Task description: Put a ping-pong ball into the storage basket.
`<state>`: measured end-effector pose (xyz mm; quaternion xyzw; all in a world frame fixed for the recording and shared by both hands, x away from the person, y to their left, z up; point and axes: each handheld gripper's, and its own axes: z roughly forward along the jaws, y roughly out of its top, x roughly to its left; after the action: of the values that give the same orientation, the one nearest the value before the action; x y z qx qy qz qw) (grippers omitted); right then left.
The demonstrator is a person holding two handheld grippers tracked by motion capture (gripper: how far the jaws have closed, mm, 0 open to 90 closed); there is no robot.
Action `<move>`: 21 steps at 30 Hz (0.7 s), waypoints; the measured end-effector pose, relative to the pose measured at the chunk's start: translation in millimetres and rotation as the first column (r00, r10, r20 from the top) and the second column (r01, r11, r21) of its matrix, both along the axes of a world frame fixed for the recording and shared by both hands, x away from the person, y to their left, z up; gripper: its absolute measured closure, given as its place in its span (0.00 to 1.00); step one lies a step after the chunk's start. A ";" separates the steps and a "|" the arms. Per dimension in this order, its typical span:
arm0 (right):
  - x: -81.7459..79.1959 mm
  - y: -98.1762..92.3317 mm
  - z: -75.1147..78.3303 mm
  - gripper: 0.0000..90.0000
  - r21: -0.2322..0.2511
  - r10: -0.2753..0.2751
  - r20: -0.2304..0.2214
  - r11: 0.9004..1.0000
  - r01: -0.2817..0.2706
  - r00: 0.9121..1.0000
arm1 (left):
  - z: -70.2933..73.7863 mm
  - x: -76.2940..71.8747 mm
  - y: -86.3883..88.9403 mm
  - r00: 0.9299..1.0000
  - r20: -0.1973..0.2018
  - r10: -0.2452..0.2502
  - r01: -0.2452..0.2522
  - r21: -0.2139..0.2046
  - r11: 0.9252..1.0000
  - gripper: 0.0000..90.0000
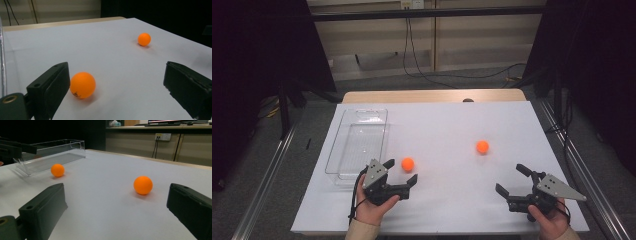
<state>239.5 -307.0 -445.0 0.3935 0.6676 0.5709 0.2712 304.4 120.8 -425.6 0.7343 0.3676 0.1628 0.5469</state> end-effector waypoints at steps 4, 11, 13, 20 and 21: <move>0.0 -0.1 0.0 0.02 0.001 -0.001 0.000 1.000 0.001 1.000 | -0.7 0.6 -5.7 1.000 -0.004 -0.002 0.002 0.020 1.000 0.09; -0.1 -0.2 -0.1 0.02 0.000 0.000 0.000 1.000 0.000 1.000 | -3.2 4.2 -10.8 0.999 -0.020 0.034 -0.033 0.045 0.998 0.11; 0.0 -0.2 -0.1 0.02 0.000 0.000 0.000 1.000 0.000 1.000 | -3.5 5.8 -13.1 0.999 -0.019 0.038 -0.037 0.055 0.998 0.11; -0.2 -0.4 0.0 0.02 0.000 0.000 0.000 1.000 0.000 1.000 | -4.3 8.8 -20.2 0.999 -0.012 0.051 -0.050 0.079 0.996 0.14; -0.3 -0.5 0.0 0.02 0.000 0.001 0.000 1.000 -0.001 1.000 | -4.3 9.2 -21.3 0.998 -0.015 0.060 -0.058 0.077 0.995 0.15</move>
<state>239.2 -307.5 -445.0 0.3932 0.6677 0.5709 0.2713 313.5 99.5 -430.0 0.7450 0.3872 0.1866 0.5101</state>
